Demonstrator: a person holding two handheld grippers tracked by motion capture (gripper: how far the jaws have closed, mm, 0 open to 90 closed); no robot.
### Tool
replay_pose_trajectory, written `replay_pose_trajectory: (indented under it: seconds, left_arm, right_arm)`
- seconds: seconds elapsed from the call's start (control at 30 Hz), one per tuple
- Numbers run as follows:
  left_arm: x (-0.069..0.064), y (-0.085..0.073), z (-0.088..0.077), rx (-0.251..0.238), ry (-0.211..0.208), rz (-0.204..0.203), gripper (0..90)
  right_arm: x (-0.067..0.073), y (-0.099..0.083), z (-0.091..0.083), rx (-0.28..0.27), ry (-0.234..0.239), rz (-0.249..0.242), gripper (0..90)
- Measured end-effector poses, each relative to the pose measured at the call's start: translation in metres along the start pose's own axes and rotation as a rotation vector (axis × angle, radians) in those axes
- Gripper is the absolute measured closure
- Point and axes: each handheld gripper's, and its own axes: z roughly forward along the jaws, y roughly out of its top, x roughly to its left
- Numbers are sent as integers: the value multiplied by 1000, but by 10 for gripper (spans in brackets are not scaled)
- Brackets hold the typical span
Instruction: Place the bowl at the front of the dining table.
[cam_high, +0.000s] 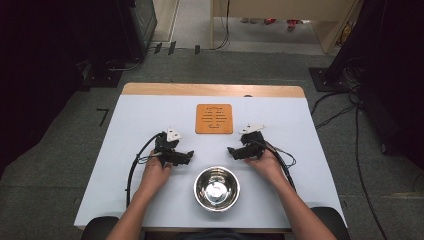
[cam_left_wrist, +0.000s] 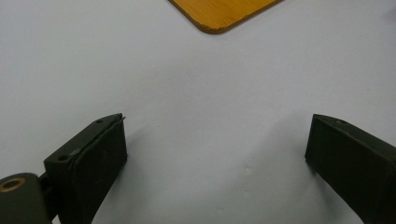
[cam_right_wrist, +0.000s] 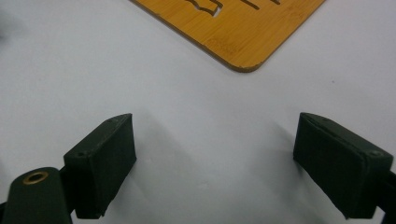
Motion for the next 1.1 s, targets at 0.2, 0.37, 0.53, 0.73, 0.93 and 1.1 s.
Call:
replay_pose_trajectory:
  seconds: [0.2, 0.37, 0.53, 0.73, 0.93, 1.1]
  left_arm:
    - [0, 0, 0, 0, 0, 1, 52]
    - [0, 0, 0, 0, 0, 1, 53]
    - [0, 0, 0, 1, 0, 1, 52]
    - [0, 0, 0, 1, 0, 1, 52]
    - [0, 0, 0, 1, 0, 1, 52]
    - [0, 0, 0, 1, 1, 1, 53]
  right_arm:
    - [2, 5, -2, 45, -9, 6, 177]
    - [2, 8, -4, 72, -2, 10, 218]
    - [-3, 9, -8, 78, 38, 44, 262]
    - [-4, 8, -12, 94, 80, 62, 267]
    - [-4, 9, -14, 98, 104, 68, 267]
    - [-1, 10, -17, 88, 114, 50, 279]
